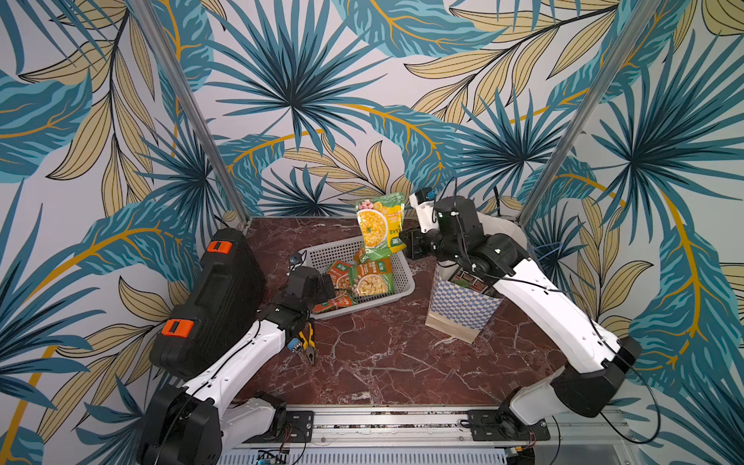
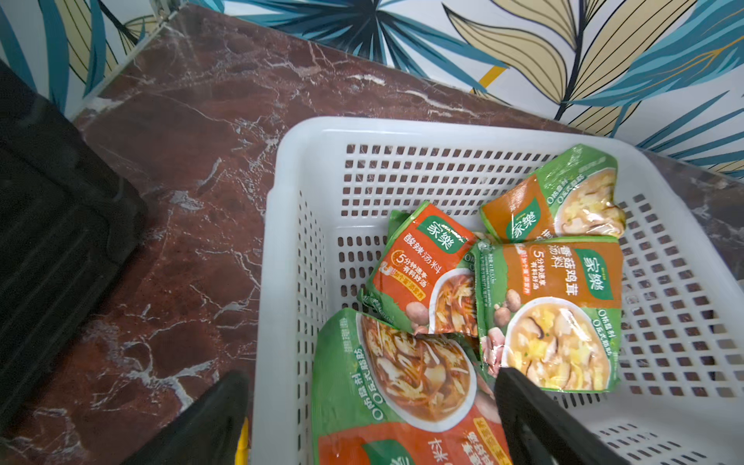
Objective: Place the condiment packets inside the bag
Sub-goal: Pick up the condiment packet from the storage box, then place the condiment packet in the paper bag.
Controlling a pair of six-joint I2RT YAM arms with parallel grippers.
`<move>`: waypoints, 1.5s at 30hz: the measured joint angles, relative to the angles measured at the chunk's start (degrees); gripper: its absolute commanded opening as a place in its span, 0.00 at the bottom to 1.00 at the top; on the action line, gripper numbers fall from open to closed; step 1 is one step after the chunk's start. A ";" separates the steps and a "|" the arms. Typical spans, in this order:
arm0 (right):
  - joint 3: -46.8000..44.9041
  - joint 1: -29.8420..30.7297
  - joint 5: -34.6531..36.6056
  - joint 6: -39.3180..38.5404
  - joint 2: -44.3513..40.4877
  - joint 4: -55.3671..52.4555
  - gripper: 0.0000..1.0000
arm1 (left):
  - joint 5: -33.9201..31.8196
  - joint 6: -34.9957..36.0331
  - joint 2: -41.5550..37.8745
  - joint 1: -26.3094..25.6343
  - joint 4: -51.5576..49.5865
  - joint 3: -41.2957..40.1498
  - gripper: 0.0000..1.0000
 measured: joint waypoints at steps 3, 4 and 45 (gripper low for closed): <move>-3.54 0.02 3.98 -0.04 -6.99 0.92 0.00 | -0.63 0.61 -2.01 -0.24 0.48 -1.14 1.00; -5.03 0.00 5.55 -0.04 -9.46 1.29 0.00 | -0.87 0.90 -2.56 -0.28 0.48 -1.33 1.00; -20.20 0.04 33.27 5.09 -23.41 -9.51 0.81 | 2.93 10.32 14.53 -8.17 -14.43 16.98 0.98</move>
